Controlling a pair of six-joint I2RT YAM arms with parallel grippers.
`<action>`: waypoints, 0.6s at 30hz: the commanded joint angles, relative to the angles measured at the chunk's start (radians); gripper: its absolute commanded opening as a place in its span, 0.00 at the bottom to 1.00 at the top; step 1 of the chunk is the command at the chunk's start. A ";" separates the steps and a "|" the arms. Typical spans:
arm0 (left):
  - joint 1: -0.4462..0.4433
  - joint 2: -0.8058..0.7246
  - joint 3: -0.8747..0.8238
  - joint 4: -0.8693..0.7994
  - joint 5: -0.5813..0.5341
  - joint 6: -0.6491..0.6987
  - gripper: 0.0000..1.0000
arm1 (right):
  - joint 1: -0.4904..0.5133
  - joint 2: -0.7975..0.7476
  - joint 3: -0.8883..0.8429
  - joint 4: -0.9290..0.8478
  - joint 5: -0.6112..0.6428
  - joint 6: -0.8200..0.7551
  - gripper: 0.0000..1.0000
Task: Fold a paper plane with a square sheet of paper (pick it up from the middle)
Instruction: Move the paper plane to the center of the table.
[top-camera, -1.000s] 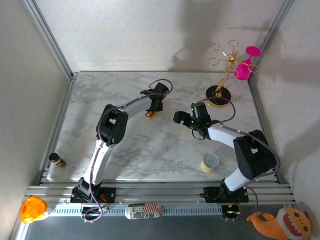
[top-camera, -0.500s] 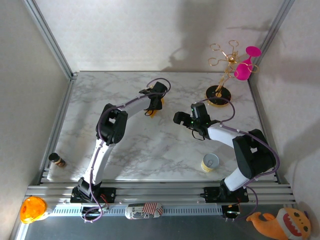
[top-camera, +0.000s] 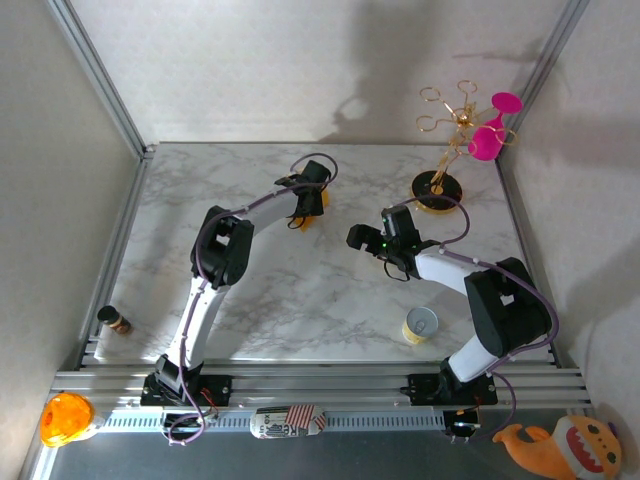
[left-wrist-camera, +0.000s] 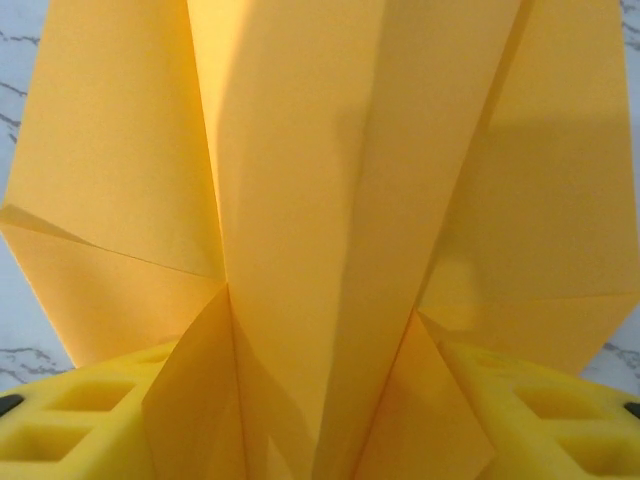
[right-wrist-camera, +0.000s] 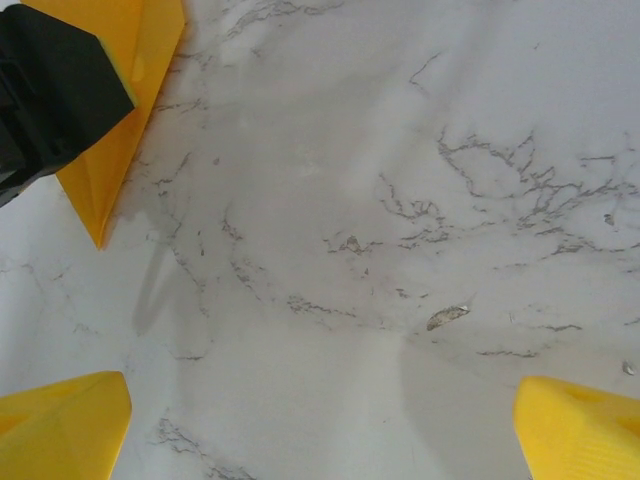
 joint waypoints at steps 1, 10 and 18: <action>0.011 0.053 0.007 -0.071 0.021 -0.010 0.55 | -0.002 0.012 0.019 -0.013 -0.004 0.013 0.98; 0.010 -0.054 0.017 -0.057 0.014 -0.045 0.51 | -0.002 0.020 0.030 -0.012 -0.012 0.019 0.98; 0.007 -0.134 0.002 -0.052 0.002 -0.100 0.51 | -0.002 0.017 0.034 -0.016 -0.008 0.024 0.97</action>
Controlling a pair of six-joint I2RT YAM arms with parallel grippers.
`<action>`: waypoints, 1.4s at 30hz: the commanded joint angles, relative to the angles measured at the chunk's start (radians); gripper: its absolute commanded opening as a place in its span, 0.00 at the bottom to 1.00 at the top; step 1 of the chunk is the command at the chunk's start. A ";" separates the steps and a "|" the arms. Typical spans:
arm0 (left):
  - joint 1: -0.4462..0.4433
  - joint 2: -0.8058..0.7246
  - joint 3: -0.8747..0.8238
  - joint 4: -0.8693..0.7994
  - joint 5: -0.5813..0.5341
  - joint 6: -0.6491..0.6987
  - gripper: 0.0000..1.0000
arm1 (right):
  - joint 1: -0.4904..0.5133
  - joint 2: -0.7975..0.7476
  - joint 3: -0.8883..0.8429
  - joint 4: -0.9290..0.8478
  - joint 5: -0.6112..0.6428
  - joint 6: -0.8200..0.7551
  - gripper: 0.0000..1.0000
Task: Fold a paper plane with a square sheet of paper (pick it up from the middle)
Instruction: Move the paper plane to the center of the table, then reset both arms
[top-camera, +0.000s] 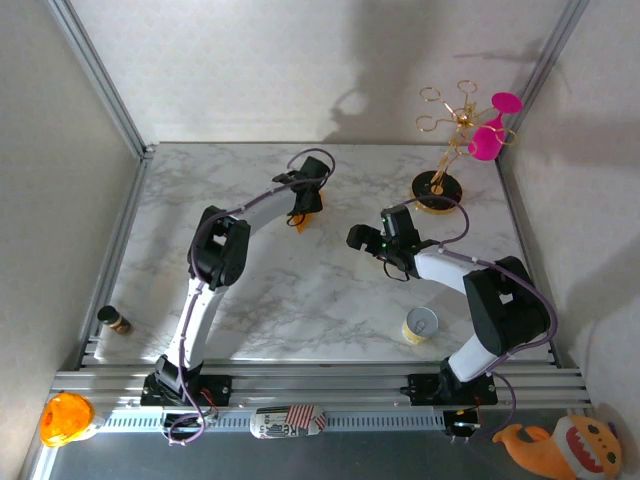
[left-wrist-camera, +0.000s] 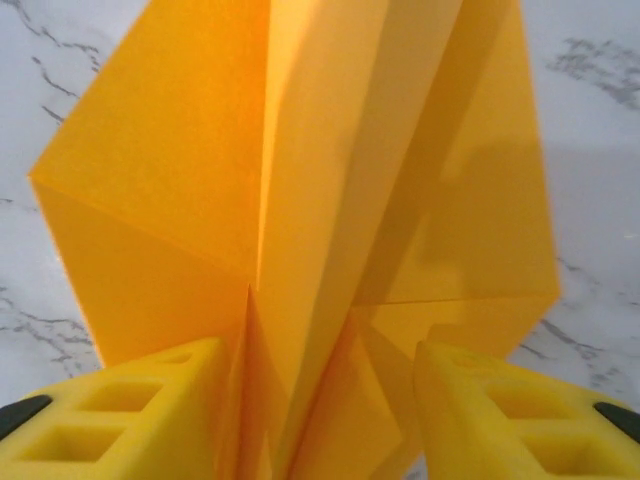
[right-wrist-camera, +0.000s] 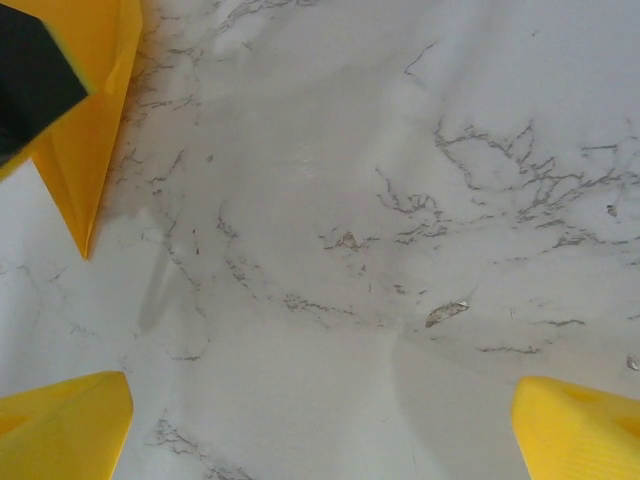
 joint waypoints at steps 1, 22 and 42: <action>0.007 -0.100 -0.006 -0.020 -0.007 -0.041 0.51 | -0.002 0.007 0.031 -0.015 -0.004 0.010 0.97; 0.020 -0.958 -0.890 0.508 -0.504 0.035 0.99 | -0.029 -0.352 -0.036 0.037 0.625 -0.294 0.99; 0.316 -1.279 -1.744 1.373 -0.387 0.468 1.00 | -0.322 -0.319 -0.473 0.747 0.550 -0.524 0.99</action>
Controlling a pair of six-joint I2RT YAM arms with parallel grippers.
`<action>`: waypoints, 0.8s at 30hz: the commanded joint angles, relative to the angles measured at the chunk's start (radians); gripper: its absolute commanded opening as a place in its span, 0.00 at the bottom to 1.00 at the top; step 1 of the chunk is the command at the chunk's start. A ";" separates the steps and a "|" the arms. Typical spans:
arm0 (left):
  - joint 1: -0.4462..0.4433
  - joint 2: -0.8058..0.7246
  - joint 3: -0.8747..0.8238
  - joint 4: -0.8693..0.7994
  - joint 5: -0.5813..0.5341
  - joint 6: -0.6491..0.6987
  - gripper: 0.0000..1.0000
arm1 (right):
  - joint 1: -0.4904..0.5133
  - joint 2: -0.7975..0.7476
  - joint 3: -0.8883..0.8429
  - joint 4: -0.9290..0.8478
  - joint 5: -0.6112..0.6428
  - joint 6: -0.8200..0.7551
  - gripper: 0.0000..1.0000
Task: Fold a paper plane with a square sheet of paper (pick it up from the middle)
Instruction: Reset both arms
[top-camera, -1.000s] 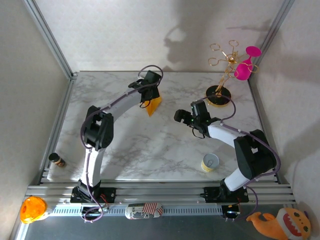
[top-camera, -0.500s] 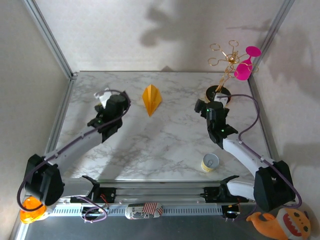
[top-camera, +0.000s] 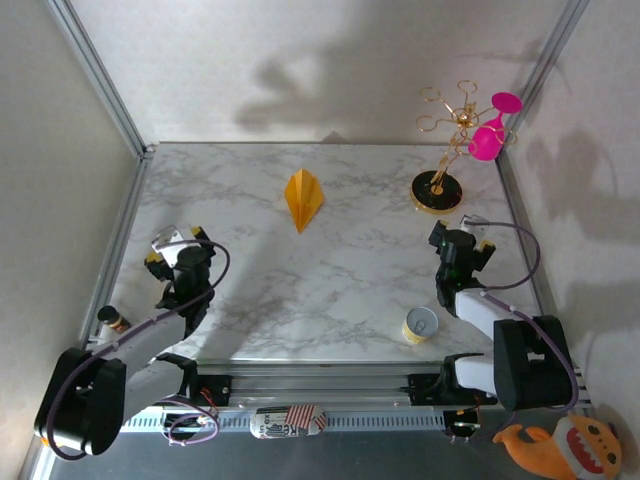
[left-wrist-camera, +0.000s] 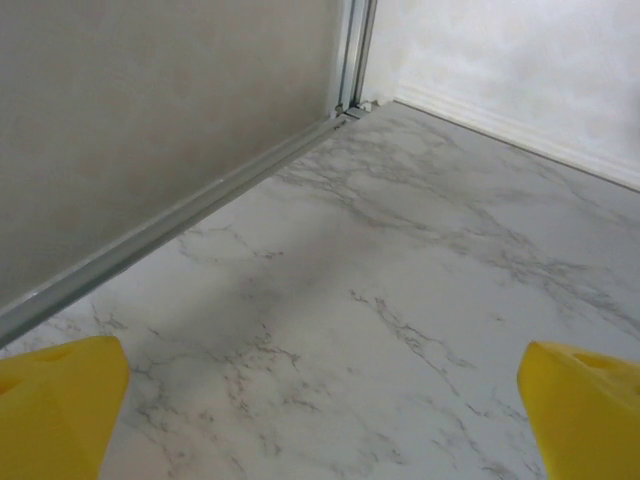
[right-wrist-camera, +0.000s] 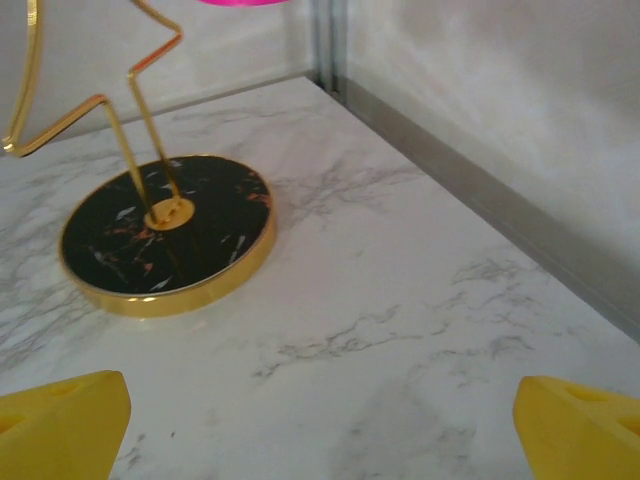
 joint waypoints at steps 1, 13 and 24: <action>0.039 0.038 -0.082 0.302 0.186 0.141 1.00 | -0.007 0.022 -0.066 0.276 -0.124 -0.100 0.99; 0.145 0.276 -0.163 0.766 0.580 0.173 1.00 | -0.058 0.122 -0.156 0.542 -0.402 -0.223 0.99; 0.170 0.474 -0.081 0.795 0.571 0.145 1.00 | -0.097 0.287 -0.176 0.740 -0.464 -0.219 0.99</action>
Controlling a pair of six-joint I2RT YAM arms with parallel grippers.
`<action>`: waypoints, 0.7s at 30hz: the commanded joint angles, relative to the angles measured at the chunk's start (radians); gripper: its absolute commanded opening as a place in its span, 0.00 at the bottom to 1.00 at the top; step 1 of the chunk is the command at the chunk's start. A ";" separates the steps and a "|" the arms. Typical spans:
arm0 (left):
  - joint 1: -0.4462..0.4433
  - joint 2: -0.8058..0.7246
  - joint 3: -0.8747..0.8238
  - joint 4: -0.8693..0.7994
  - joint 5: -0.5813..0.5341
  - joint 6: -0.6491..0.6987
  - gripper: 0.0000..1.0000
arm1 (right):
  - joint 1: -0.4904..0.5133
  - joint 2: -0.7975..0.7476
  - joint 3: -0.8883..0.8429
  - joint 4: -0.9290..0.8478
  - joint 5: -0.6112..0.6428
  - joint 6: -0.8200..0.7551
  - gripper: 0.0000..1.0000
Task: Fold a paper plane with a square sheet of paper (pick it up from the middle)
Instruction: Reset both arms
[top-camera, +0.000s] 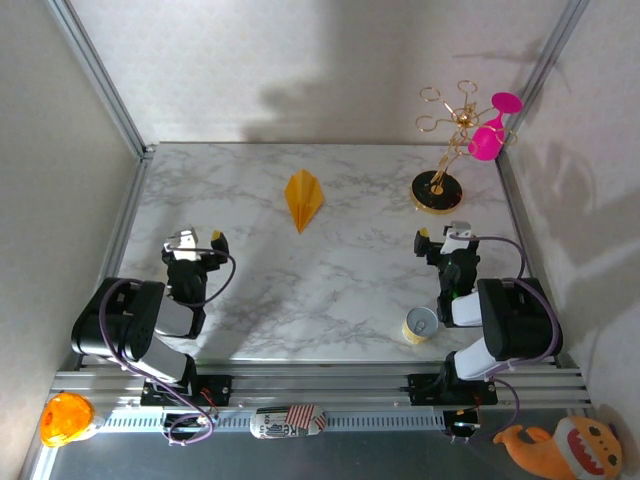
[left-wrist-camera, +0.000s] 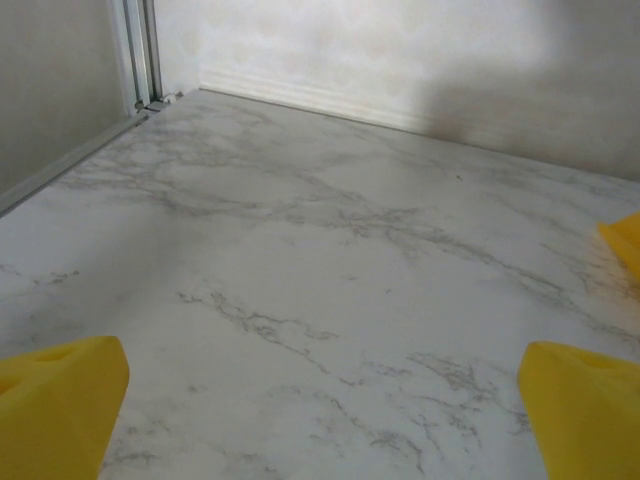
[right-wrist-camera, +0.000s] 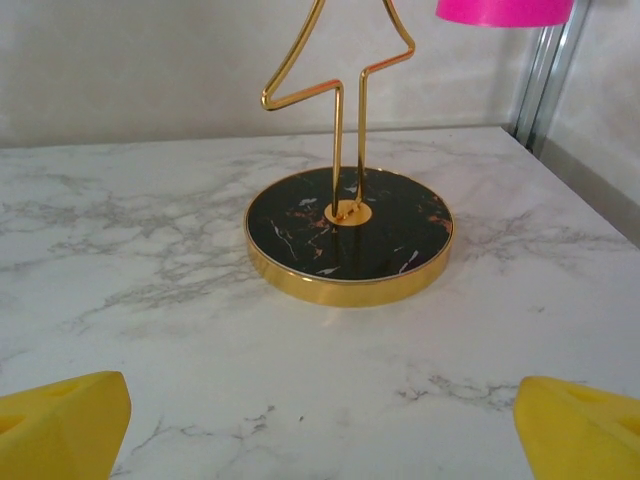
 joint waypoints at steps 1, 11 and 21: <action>0.013 0.001 0.052 -0.005 0.011 -0.009 1.00 | -0.012 0.011 -0.011 0.088 -0.026 -0.008 0.99; 0.003 0.005 0.078 -0.051 -0.013 -0.002 0.99 | -0.031 0.014 0.007 0.058 -0.048 0.011 0.99; 0.001 0.007 0.085 -0.064 -0.017 -0.001 0.99 | -0.030 0.014 0.008 0.056 -0.049 0.011 0.99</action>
